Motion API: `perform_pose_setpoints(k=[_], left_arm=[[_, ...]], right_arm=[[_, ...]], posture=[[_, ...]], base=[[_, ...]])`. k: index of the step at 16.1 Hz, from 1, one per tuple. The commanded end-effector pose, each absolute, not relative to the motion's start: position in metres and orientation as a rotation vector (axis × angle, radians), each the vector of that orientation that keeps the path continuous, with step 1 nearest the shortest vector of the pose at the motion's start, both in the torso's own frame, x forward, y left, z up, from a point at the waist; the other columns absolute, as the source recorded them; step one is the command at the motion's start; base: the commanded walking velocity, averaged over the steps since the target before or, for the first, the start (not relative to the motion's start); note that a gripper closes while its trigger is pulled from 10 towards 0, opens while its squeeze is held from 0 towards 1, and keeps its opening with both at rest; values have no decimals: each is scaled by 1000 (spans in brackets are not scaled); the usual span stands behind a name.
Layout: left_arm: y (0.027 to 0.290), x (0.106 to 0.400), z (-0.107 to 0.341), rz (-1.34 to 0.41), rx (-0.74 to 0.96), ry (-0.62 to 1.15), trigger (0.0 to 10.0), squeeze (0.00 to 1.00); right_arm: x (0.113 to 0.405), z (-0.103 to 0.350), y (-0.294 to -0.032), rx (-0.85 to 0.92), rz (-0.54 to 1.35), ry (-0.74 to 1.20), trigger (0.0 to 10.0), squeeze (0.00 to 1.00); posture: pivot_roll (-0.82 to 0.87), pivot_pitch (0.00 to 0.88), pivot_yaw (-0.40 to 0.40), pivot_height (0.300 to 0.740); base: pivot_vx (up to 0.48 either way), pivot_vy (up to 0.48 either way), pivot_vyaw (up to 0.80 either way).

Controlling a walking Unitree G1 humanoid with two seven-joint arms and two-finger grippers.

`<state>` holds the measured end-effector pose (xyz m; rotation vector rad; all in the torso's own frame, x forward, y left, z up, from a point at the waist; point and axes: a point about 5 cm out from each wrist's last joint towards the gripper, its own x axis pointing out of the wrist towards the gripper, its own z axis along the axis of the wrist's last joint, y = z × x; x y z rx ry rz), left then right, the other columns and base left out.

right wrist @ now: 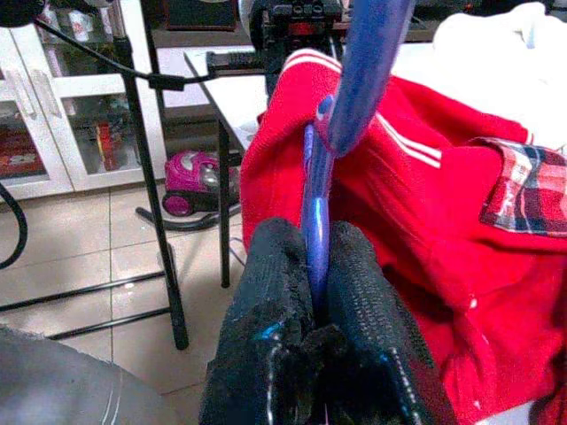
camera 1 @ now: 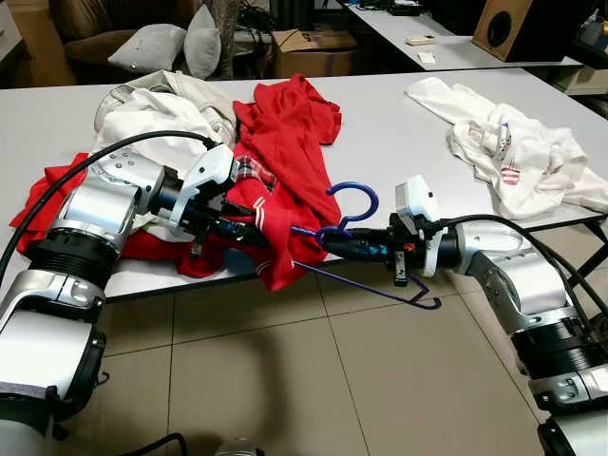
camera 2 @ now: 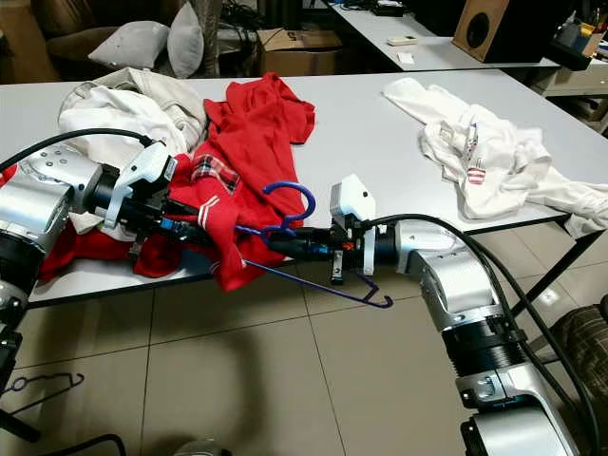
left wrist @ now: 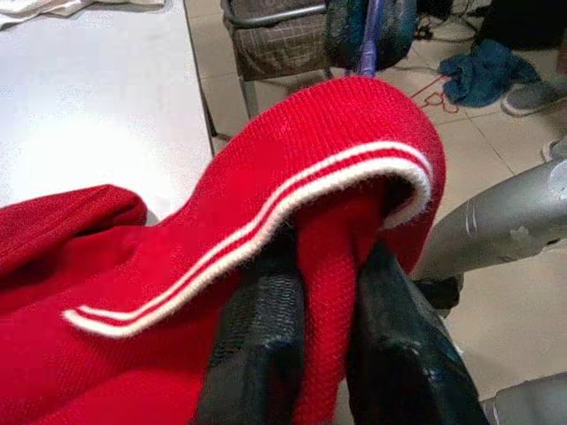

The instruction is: Hang hanger

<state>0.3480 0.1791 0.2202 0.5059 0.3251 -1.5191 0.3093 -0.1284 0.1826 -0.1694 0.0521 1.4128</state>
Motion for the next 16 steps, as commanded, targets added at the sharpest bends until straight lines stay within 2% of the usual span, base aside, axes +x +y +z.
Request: perform_pose_setpoints(k=[1, 2, 3, 5, 9, 12, 14, 15, 16], left_arm=[[170, 348, 224, -1558, 504, 293, 0, 0], [170, 347, 224, -1560, 495, 288, 0, 0], [170, 346, 223, -1561, 475, 280, 0, 0], [172, 344, 220, -1557, 448, 272, 0, 0], [185, 342, 209, -1455, 360, 249, 0, 0], [197, 350, 203, -1208, 310, 171, 0, 0], [203, 353, 205, -1090, 285, 132, 0, 0], [209, 355, 209, -967, 271, 88, 0, 0], [210, 355, 212, -937, 275, 69, 0, 0]], right_arm=[[312, 194, -128, -180, 1426, 22, 10000, 0], [313, 194, -129, -178, 1415, 30, 10000, 624], [316, 194, -131, -174, 1394, 28, 10000, 1000], [319, 197, -134, -183, 1359, -8, 10000, 1000], [320, 218, -147, -57, 1329, -92, 10000, 1000], [308, 254, -167, 91, 1296, -284, 10000, 1000], [302, 266, -174, 122, 1254, -353, 10000, 1000], [289, 274, -179, 165, 1227, -394, 10000, 1000], [284, 272, -177, 170, 1231, -368, 10000, 1000]], posture=[[73, 0, -13, 740], [72, 0, -12, 740], [72, 0, -10, 740], [70, 0, -8, 740], [71, 0, -9, 740], [74, 0, -7, 740], [71, 0, -4, 740], [68, 0, -6, 740], [67, 0, -7, 740]], base=[[0, 0, 0], [0, 0, 0], [0, 0, 0], [0, 0, 0], [0, 0, 0], [0, 0, 0], [0, 0, 0], [0, 0, 0], [0, 0, 0]])
